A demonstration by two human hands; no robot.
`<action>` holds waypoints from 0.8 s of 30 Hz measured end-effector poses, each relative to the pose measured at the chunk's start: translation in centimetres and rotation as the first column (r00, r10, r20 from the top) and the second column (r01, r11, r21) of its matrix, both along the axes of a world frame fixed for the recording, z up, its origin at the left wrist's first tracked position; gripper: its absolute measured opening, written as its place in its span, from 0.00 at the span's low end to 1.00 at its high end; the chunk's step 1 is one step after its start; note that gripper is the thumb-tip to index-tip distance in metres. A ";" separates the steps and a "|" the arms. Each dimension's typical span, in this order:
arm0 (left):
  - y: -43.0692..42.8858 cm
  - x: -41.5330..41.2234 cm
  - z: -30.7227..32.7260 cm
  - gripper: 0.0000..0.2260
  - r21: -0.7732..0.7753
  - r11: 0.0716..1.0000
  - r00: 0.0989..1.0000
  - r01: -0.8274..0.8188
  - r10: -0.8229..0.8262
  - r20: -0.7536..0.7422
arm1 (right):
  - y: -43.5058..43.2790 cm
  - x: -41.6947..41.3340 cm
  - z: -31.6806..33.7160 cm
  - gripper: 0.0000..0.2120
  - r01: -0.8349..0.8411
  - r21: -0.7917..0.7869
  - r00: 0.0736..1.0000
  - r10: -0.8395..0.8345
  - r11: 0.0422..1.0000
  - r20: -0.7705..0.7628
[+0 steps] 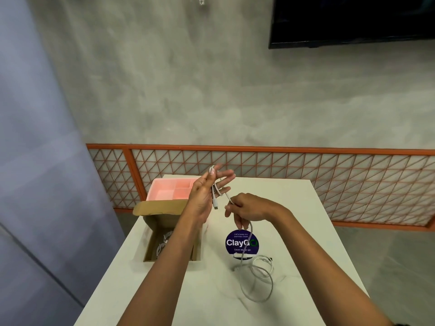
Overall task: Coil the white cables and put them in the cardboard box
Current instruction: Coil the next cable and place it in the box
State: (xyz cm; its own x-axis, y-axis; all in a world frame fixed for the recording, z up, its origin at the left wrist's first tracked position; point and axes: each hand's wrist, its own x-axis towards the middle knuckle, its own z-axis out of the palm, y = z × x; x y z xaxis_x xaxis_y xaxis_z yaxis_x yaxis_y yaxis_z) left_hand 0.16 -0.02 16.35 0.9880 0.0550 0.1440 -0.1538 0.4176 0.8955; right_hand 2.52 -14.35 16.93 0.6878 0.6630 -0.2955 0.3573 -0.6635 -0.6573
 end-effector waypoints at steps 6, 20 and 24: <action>-0.4 0.1 -0.2 0.11 0.251 0.966 0.998 -0.059 0.049 0.047 | 0.1 -0.3 1.8 0.16 -0.011 -0.088 0.998 0.006 0.996 -0.057; -0.6 0.4 -0.3 0.16 0.785 0.618 0.998 -0.048 0.060 0.013 | -1.5 0.6 4.4 0.23 0.186 -0.120 0.963 -0.157 0.975 0.219; 0.1 0.6 -0.6 0.18 0.757 0.653 0.998 0.021 0.036 -0.059 | -2.0 1.1 4.6 0.24 0.239 -0.031 0.925 -0.218 0.971 0.312</action>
State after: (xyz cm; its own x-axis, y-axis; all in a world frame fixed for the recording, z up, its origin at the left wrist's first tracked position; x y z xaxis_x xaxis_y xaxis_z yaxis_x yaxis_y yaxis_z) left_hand 0.72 0.07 15.72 0.9964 -0.0374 0.0767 -0.0853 -0.4101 0.9080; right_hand 3.61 -16.36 21.49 0.8821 0.4631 -0.0864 0.3664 -0.7897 -0.4920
